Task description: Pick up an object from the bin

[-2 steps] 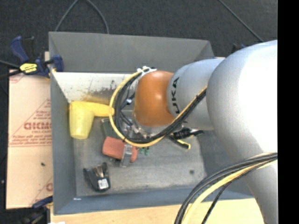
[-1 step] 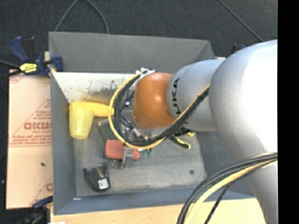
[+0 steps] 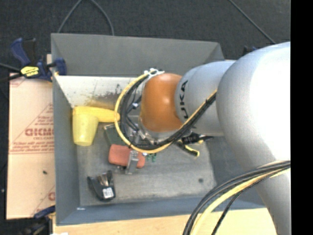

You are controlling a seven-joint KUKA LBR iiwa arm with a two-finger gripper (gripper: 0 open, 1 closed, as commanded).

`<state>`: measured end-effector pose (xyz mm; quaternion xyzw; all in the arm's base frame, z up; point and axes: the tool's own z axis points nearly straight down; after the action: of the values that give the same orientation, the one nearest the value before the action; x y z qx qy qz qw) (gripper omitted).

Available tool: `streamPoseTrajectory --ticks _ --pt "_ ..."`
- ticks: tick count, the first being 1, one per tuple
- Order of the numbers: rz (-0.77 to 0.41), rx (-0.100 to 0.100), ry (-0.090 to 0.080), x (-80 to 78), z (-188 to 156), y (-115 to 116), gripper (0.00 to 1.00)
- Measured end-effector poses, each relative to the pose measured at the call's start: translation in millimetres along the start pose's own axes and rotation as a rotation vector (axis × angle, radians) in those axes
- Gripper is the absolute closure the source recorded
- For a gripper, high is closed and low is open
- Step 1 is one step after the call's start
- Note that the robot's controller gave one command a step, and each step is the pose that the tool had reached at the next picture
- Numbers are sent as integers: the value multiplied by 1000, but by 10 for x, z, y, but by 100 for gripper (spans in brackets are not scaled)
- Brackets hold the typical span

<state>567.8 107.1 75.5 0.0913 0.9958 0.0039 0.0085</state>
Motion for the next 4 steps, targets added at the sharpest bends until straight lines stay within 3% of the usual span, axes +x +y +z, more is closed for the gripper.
streamPoseTrajectory --ticks 1,2,3,4 --pt "-103 0 -5 40 -9 15 0" --pt "-8 -3 0 -7 -28 7 100" --pt "-7 -3 0 -7 -30 7 100" --pt "-7 6 20 30 -369 -17 100"
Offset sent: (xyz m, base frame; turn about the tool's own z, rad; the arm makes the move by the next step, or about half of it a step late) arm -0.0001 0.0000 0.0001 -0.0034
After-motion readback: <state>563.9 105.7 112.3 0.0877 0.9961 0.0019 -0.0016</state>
